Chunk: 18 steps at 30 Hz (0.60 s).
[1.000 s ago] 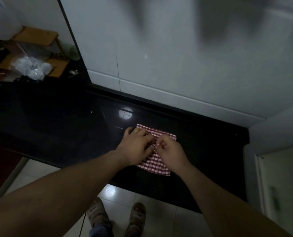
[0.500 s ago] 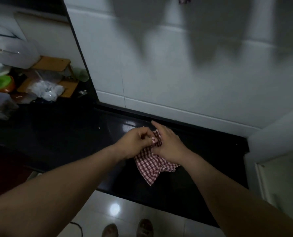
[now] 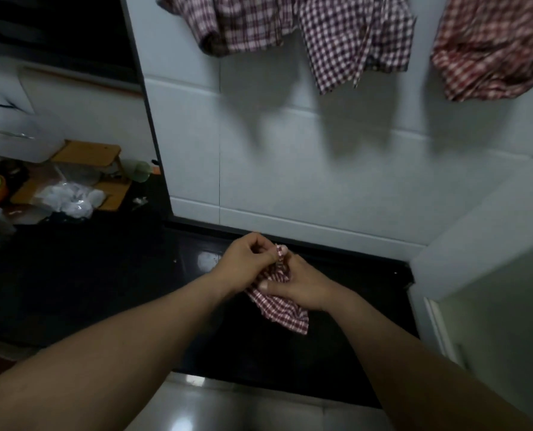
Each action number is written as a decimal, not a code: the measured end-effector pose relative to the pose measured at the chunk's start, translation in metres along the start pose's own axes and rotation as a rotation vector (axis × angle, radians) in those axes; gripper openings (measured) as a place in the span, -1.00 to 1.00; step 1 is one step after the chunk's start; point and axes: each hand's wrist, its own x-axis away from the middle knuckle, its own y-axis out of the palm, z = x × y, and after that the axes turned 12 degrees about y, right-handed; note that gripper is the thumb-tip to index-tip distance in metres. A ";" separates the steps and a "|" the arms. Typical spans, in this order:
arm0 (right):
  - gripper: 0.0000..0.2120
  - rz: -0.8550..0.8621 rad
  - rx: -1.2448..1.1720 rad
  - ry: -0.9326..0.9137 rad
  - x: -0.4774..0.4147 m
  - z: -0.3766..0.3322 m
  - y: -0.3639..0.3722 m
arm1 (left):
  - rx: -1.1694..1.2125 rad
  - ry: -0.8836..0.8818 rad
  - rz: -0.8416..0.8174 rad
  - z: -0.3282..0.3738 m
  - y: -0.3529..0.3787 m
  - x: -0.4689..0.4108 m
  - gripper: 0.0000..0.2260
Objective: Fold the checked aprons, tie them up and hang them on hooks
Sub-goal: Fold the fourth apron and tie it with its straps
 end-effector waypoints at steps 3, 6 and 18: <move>-0.32 -0.174 0.121 0.068 0.016 -0.019 -0.026 | 0.024 -0.010 -0.100 0.018 -0.013 -0.006 -0.83; -0.14 -0.086 0.416 0.054 0.026 -0.039 -0.046 | 0.020 0.010 -0.231 0.045 -0.012 -0.011 -0.81; -0.58 0.611 0.246 0.136 0.090 -0.060 -0.111 | -0.244 -0.114 -0.140 0.118 0.033 -0.037 -0.01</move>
